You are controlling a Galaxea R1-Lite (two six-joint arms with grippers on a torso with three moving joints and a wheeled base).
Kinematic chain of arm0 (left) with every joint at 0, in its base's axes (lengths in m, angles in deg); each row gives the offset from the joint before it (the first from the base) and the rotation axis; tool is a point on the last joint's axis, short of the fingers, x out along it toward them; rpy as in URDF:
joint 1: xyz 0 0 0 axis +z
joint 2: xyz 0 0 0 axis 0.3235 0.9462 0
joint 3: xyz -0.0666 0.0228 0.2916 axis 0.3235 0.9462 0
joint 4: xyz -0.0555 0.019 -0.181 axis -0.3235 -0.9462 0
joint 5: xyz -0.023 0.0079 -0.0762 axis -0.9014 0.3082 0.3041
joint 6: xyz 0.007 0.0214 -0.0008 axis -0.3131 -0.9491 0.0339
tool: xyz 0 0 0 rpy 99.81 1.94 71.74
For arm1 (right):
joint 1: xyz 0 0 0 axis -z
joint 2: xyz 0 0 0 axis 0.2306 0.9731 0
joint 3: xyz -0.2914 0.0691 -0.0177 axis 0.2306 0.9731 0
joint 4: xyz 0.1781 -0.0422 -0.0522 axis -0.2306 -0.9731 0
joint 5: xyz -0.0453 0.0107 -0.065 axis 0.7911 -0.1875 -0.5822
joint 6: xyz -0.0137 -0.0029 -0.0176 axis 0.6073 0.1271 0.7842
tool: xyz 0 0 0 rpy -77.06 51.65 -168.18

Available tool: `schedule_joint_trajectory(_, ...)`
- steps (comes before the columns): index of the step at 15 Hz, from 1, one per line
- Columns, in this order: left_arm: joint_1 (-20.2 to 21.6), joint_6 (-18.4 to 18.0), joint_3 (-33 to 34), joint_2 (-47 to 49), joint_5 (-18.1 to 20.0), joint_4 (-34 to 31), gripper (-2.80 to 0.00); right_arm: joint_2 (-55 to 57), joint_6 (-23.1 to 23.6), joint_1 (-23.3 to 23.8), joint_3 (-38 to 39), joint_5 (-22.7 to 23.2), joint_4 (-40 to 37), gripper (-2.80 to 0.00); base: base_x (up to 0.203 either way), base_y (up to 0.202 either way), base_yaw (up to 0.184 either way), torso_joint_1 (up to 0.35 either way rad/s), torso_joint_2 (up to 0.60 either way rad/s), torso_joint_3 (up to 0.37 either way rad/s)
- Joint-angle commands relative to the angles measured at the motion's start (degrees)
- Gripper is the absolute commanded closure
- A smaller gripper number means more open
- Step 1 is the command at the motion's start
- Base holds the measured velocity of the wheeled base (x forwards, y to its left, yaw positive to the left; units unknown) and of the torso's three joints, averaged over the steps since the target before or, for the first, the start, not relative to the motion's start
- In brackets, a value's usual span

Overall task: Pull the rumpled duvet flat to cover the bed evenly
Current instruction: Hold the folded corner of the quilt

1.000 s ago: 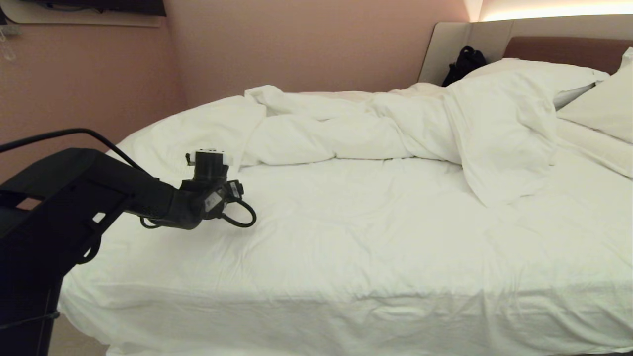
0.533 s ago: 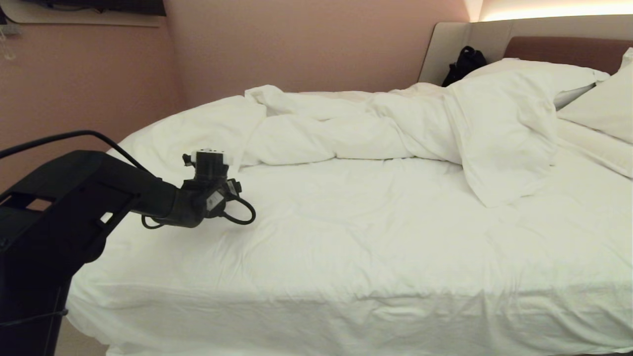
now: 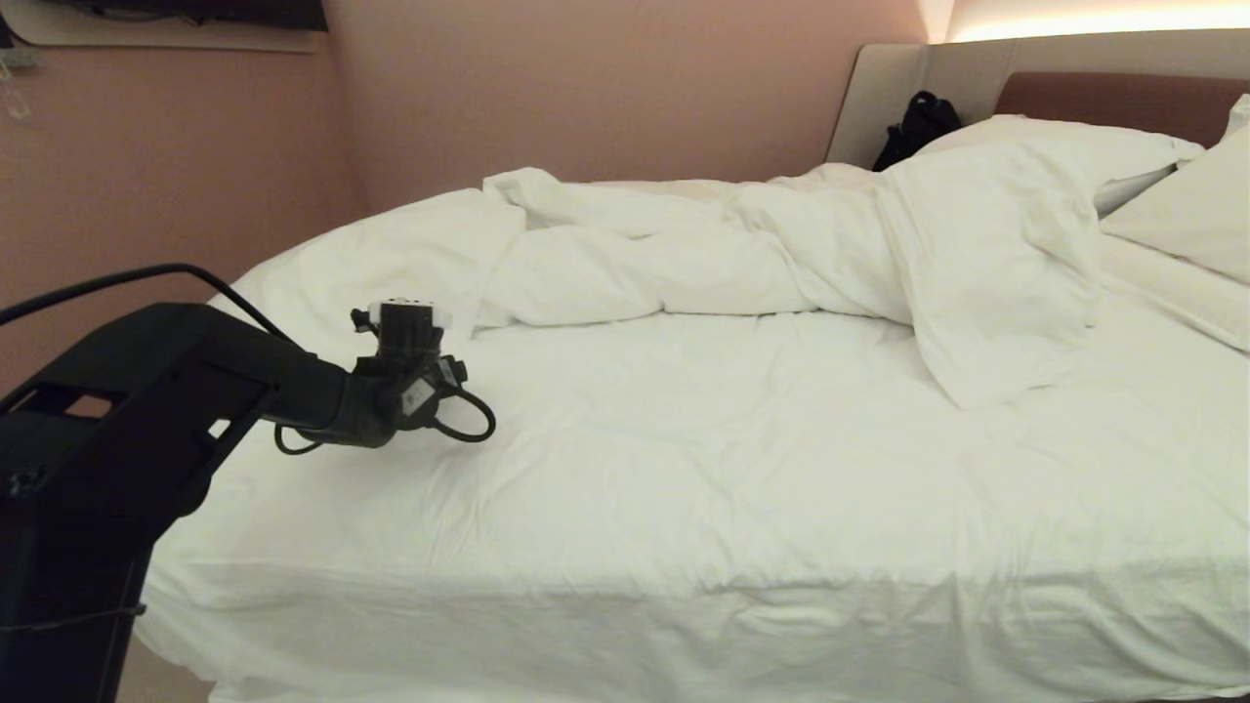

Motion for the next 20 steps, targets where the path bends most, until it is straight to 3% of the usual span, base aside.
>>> schedule_joint_trajectory(1, 0.91, 0.34, -1.12, 0.86, -0.15, -0.34, -2.80, -0.02, 0.01, 0.00, 0.00, -0.01, 0.04, 0.00, 0.000, 0.000, 0.000, 0.000, 0.00, 0.000)
schedule_joint_trajectory(20, 1.33, 1.77, -4.55, 5.78, 0.00, -1.57, -2.80, -0.02, 0.01, 0.00, 0.00, -0.01, 0.04, 0.00, 0.000, 0.000, 0.000, 0.000, 0.00, 0.000)
